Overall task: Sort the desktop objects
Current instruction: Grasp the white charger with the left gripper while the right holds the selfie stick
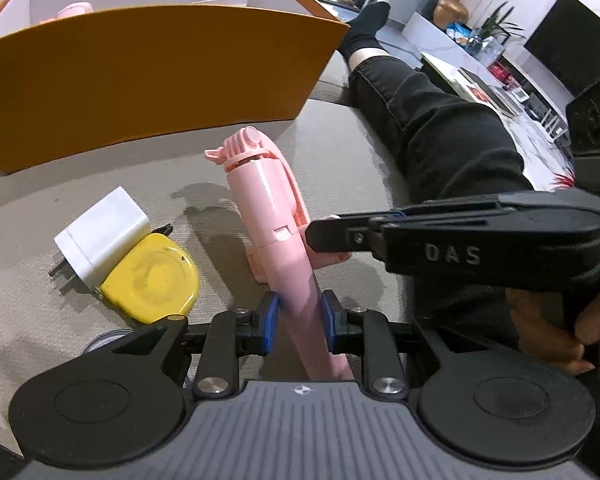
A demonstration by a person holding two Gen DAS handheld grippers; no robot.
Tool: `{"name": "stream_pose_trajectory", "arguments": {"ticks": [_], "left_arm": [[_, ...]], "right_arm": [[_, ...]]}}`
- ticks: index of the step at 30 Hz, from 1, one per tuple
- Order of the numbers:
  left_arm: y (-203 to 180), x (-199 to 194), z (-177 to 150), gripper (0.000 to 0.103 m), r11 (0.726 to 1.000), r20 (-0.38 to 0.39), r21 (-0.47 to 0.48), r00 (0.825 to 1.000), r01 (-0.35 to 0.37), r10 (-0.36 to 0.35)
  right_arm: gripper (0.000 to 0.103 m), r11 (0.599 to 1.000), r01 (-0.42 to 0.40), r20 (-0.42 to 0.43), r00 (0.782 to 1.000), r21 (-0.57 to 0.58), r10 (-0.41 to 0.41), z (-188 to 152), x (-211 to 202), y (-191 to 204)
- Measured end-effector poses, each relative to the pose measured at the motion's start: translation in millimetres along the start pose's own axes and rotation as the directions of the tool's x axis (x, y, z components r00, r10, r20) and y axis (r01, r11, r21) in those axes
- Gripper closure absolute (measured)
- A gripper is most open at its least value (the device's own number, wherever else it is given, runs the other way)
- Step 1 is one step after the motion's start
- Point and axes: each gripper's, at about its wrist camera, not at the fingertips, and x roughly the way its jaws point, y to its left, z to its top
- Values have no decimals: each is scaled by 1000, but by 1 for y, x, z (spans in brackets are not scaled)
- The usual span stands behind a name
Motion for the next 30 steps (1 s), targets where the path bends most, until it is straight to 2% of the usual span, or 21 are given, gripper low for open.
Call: {"name": "stream_pose_trajectory", "arguments": {"ticks": [4,7,10,12,14,16,21,28,30], "left_arm": [[-1,-17,2,77,997,24,67,999,-42,41],[6,-34,6,77,985,55,129,993,-111,105],[16,-44,13,75,957,75,205,978,-208,196],[22,-46,19,71,928,78,255,963,-271,259],[27,-44,23,62,906,64,308,956,-291,286],[32,-37,27,56,888,41,352,953,-296,301],[43,-18,36,56,867,-10,413,950,-280,311],[57,-5,46,56,887,-93,420,963,-193,253],[61,-6,46,59,902,-105,397,968,-171,230]], "right_arm": [[96,999,-35,10,999,4,35,7,-7,-2],[96,999,-1,32,999,-43,2,16,-13,0],[97,993,47,67,997,-106,-40,26,-18,2],[96,982,95,84,993,-165,-82,32,-18,6],[96,963,153,95,986,-221,-135,37,-16,10],[96,946,194,103,980,-260,-173,40,-12,10],[96,939,197,82,980,-282,-181,46,-4,4],[96,933,184,64,983,-310,-173,51,7,5],[95,931,164,54,986,-326,-155,52,9,6]]}}
